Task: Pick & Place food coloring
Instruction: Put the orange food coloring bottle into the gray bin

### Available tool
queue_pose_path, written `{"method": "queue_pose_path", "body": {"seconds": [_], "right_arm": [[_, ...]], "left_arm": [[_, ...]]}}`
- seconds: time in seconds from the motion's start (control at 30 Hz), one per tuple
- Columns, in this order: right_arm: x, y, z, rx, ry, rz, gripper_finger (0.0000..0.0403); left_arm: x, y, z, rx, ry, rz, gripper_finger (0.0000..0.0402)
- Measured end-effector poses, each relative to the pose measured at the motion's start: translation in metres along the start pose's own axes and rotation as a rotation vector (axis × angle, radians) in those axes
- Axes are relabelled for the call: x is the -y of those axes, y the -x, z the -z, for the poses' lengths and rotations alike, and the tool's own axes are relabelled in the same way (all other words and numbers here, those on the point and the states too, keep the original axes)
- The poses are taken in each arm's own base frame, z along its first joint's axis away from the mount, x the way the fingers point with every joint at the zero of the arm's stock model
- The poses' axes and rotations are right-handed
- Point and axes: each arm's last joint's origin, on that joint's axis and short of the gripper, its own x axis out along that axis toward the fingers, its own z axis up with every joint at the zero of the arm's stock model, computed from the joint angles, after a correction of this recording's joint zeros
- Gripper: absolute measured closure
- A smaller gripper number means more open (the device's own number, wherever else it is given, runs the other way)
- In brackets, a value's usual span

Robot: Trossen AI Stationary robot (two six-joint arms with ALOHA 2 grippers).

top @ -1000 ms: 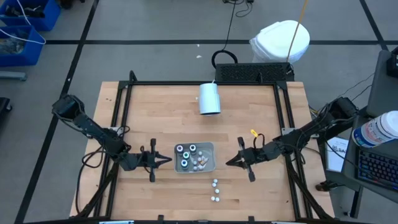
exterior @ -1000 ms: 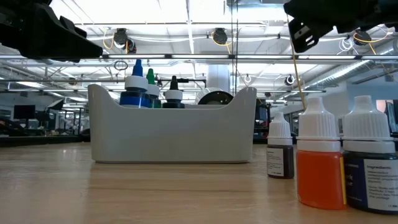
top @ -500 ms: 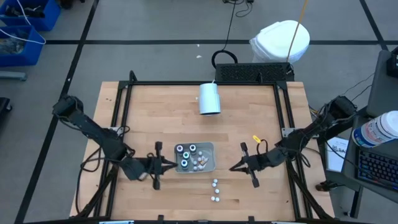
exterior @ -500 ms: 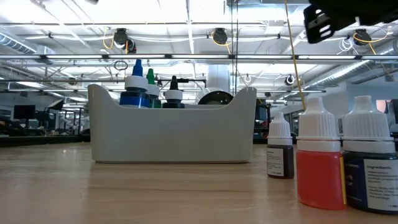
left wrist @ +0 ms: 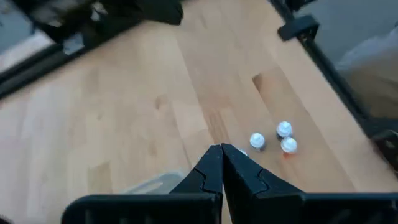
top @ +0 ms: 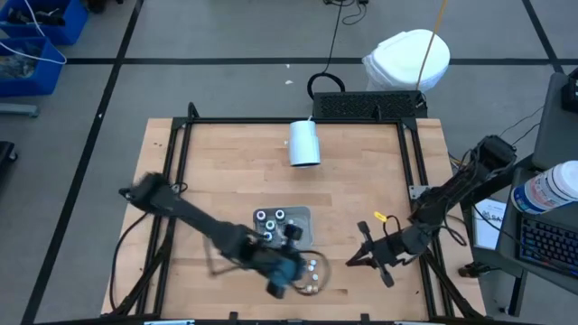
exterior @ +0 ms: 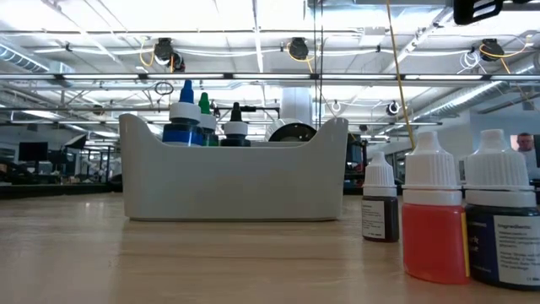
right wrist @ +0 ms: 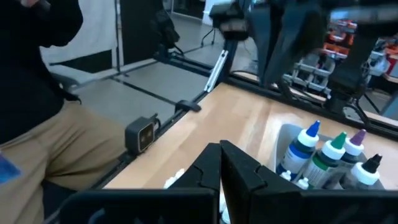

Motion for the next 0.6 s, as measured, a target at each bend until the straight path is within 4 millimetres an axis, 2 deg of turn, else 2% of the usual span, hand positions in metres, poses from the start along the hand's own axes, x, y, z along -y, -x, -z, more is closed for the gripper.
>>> {"method": "queue_pose_path", "body": {"seconds": [0.13, 0.3, 0.43, 0.6], "right_arm": [[-0.003, 0.005, -0.001, -0.021, 0.013, -0.023, 0.0403], [-0.008, 0.009, -0.001, -0.03, 0.022, -0.049, 0.0403], [-0.011, 0.01, 0.0, -0.042, 0.032, -0.062, 0.0403], [-0.011, 0.01, 0.003, -0.074, 0.048, -0.065, 0.0403]], "left_arm": [[-0.014, -0.046, -0.01, -0.126, 0.039, 0.012, 0.0391], [-0.029, -0.087, -0.004, -0.21, -0.009, 0.078, 0.0386], [-0.03, -0.097, 0.004, -0.234, -0.087, 0.162, 0.0345], [-0.024, -0.099, 0.007, -0.238, -0.081, 0.191, 0.0257]]}}
